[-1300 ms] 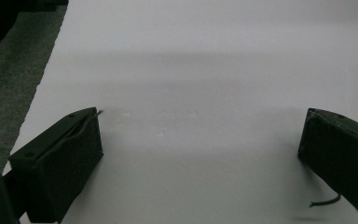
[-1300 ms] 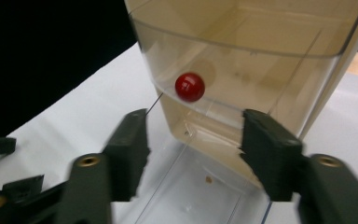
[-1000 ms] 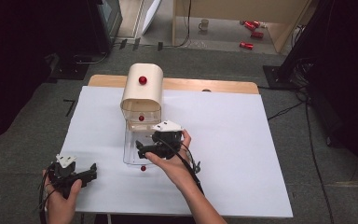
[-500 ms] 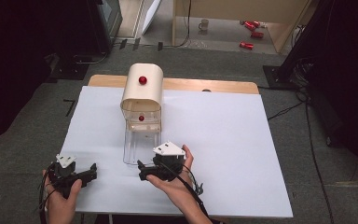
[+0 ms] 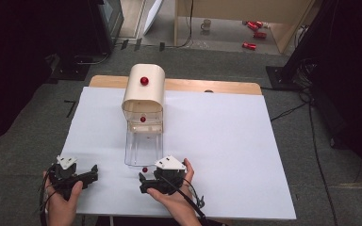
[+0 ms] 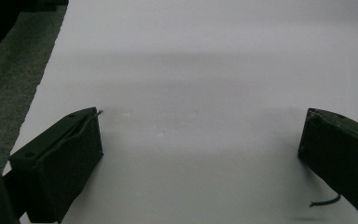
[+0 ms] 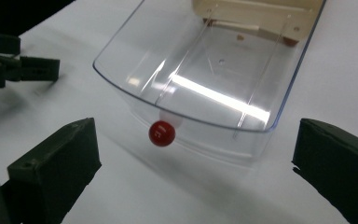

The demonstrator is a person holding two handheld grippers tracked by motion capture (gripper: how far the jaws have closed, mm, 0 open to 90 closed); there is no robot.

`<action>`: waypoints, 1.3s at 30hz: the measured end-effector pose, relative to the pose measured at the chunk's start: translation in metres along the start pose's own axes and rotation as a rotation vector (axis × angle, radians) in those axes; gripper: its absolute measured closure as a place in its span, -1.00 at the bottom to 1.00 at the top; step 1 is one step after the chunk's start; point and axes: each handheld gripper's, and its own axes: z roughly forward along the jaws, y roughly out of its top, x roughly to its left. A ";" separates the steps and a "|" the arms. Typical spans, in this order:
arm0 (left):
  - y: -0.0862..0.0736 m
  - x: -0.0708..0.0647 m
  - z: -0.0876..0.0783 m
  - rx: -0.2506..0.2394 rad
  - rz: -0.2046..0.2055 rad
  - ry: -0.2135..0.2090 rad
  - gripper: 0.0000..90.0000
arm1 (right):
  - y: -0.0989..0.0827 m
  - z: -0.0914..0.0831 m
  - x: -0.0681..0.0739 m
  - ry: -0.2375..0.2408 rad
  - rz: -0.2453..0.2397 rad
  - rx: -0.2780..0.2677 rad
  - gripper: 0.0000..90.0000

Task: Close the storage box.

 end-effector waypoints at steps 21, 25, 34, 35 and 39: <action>0.000 0.000 0.000 -0.001 -0.001 0.000 -1.00 | -0.022 0.018 0.007 -0.062 0.069 0.045 -0.28; 0.000 0.000 0.000 -0.001 -0.002 -0.001 -1.00 | -0.024 0.017 0.010 -0.066 0.069 0.044 -0.21; 0.000 0.000 0.000 -0.001 -0.001 0.000 -1.00 | -0.026 0.018 0.017 -0.019 0.065 0.033 0.18; 0.000 0.000 0.000 -0.001 -0.002 -0.001 -1.00 | -0.025 0.019 0.019 -0.012 0.061 0.031 0.25; 0.000 0.000 0.000 -0.001 -0.002 0.000 -1.00 | -0.024 0.020 0.024 0.005 0.041 0.022 0.40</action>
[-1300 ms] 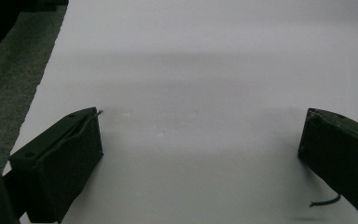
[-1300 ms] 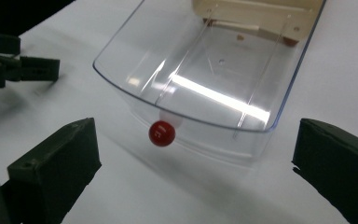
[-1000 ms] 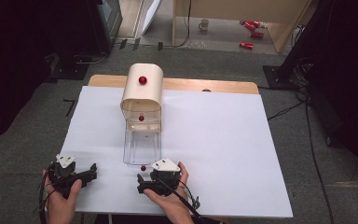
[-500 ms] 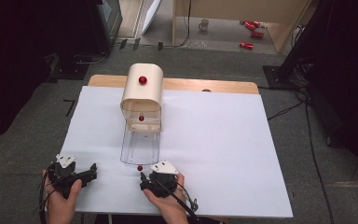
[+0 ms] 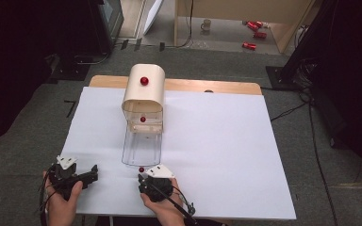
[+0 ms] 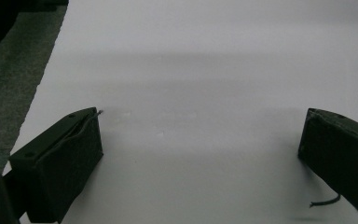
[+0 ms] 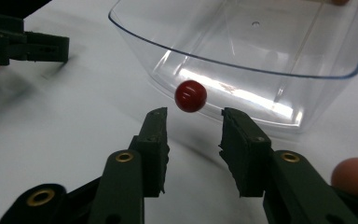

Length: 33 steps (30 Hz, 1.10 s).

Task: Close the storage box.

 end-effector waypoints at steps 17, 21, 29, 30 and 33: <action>0.000 0.000 0.000 0.000 0.000 0.000 -1.00 | 0.005 0.011 0.002 0.003 0.036 -0.010 0.67; 0.000 0.000 0.000 0.000 0.000 0.000 -1.00 | 0.008 0.010 0.000 0.004 0.031 -0.016 0.67; 0.000 0.000 0.000 0.000 0.002 0.000 -1.00 | 0.020 0.006 -0.005 -0.002 0.028 -0.044 0.67; 0.000 0.000 0.000 0.000 0.001 0.001 -1.00 | 0.021 0.007 -0.005 -0.003 0.025 -0.045 0.67; 0.000 0.000 0.000 0.000 0.001 0.001 -1.00 | 0.024 0.008 -0.005 -0.005 0.016 -0.046 0.67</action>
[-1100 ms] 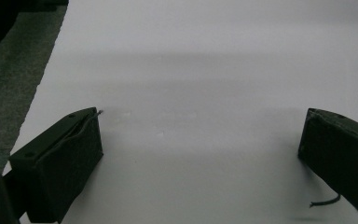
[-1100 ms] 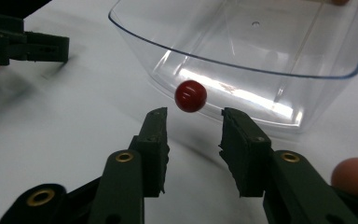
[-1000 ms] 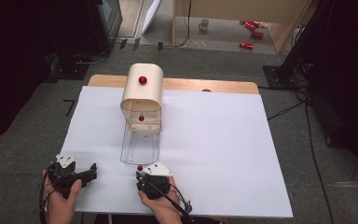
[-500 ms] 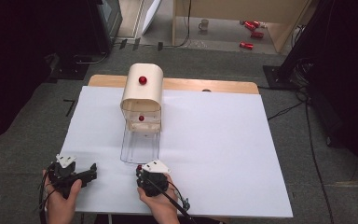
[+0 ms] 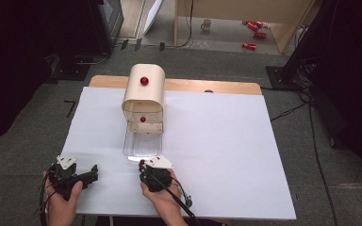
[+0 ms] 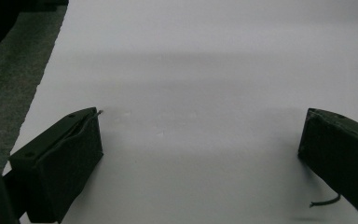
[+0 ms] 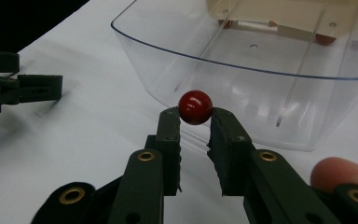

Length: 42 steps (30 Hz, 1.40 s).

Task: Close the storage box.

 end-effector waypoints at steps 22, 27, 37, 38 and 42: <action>0.000 0.000 0.000 0.000 0.001 0.000 -1.00 | 0.019 0.014 -0.009 -0.009 0.000 -0.005 0.67; 0.000 0.000 0.000 0.000 0.001 0.000 -1.00 | 0.026 0.019 -0.014 -0.018 -0.009 -0.001 0.67; 0.000 0.000 0.000 0.000 0.001 0.000 -1.00 | 0.034 0.026 -0.019 -0.026 -0.013 -0.006 0.67; 0.000 0.000 0.000 0.000 0.000 0.000 -1.00 | 0.036 0.028 -0.020 -0.026 -0.011 -0.007 0.67; 0.000 0.000 0.000 0.000 0.001 0.000 -1.00 | 0.038 0.030 -0.021 -0.031 -0.009 -0.009 0.67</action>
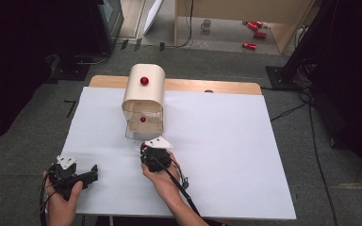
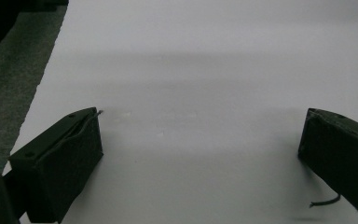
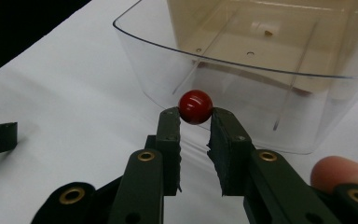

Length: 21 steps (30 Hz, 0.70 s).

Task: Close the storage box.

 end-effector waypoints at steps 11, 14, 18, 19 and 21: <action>0.000 0.000 0.000 0.000 0.000 0.000 -1.00 | 0.008 0.009 -0.006 -0.013 0.005 -0.002 0.67; 0.000 0.000 0.000 0.000 0.000 0.000 -1.00 | 0.011 0.012 -0.008 -0.019 0.000 -0.002 0.66; 0.000 0.000 0.000 -0.002 -0.002 0.000 -1.00 | 0.015 0.014 -0.010 -0.023 0.003 -0.009 0.67; 0.000 0.000 0.000 -0.002 -0.002 0.000 -1.00 | 0.015 0.014 -0.010 -0.023 0.003 -0.009 0.67; 0.000 0.000 0.000 -0.002 -0.003 0.000 -1.00 | 0.020 0.014 -0.011 -0.028 -0.002 -0.021 0.70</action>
